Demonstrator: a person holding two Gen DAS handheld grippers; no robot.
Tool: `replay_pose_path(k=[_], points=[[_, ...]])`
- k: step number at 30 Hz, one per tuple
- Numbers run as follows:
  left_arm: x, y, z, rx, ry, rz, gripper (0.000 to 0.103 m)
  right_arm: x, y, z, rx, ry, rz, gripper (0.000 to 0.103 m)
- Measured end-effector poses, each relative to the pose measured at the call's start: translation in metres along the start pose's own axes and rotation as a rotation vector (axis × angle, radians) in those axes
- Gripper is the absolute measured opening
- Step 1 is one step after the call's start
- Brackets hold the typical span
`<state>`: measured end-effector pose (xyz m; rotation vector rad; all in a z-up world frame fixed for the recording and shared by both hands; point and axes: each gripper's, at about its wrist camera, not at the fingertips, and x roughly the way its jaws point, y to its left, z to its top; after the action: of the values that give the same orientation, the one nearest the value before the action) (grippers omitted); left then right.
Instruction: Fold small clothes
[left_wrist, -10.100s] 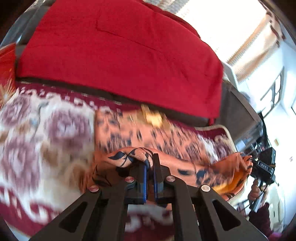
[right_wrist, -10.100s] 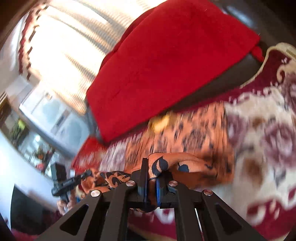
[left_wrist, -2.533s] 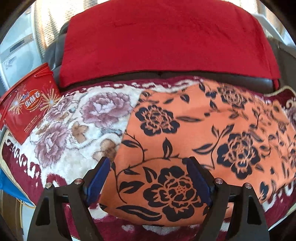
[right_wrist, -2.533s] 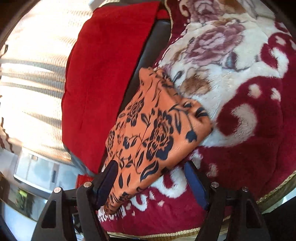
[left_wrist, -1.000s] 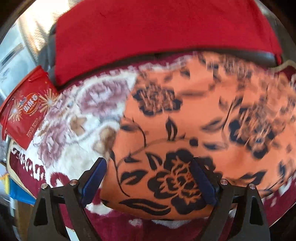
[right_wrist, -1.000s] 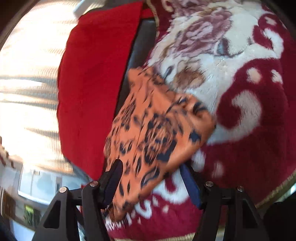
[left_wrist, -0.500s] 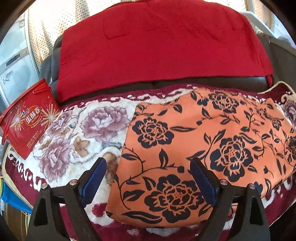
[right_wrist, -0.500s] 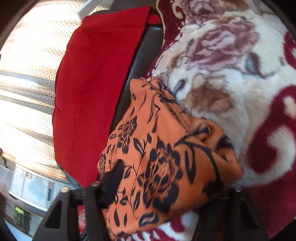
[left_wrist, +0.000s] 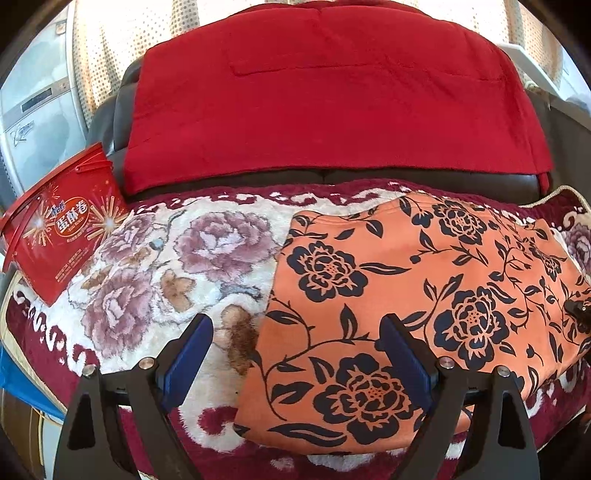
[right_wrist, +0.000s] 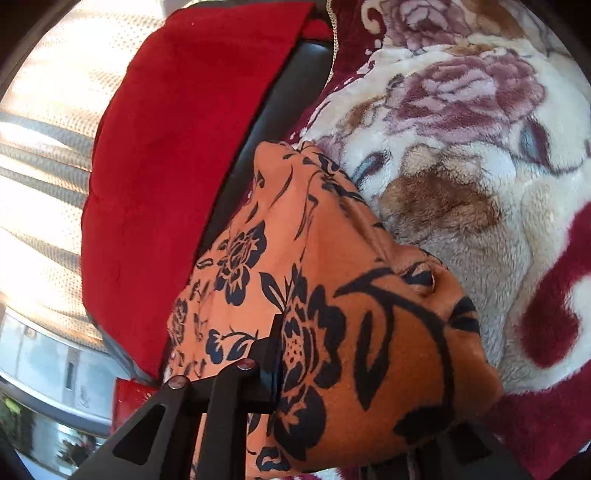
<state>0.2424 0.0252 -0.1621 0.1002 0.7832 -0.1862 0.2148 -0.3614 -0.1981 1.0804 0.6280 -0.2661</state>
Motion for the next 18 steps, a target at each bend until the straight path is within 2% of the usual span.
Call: replay_pose_path(k=[4, 8, 11, 14, 15, 18], points=[[-0.002, 0.007, -0.001, -0.012, -0.003, -0.001, 0.092, -0.01, 0.043, 0.0, -0.139, -0.032, -0.028, 0.017], [-0.003, 0.023, 0.003, -0.062, -0.001, -0.002, 0.092, -0.023, 0.116, -0.007, -0.311, -0.06, 0.0, 0.017], [-0.006, 0.049, 0.007, -0.133, -0.006, 0.028, 0.092, -0.021, 0.171, -0.025, -0.398, -0.038, 0.055, 0.017], [-0.002, 0.086, 0.01, -0.218, 0.013, 0.122, 0.092, -0.008, 0.212, -0.048, -0.455, -0.01, 0.101, 0.017], [0.001, 0.101, 0.009, -0.254, 0.03, 0.154, 0.092, -0.001, 0.225, -0.06, -0.47, 0.014, 0.122, 0.017], [0.008, 0.134, 0.002, -0.344, 0.069, 0.182, 0.092, 0.031, 0.247, -0.098, -0.491, 0.105, 0.14, 0.017]])
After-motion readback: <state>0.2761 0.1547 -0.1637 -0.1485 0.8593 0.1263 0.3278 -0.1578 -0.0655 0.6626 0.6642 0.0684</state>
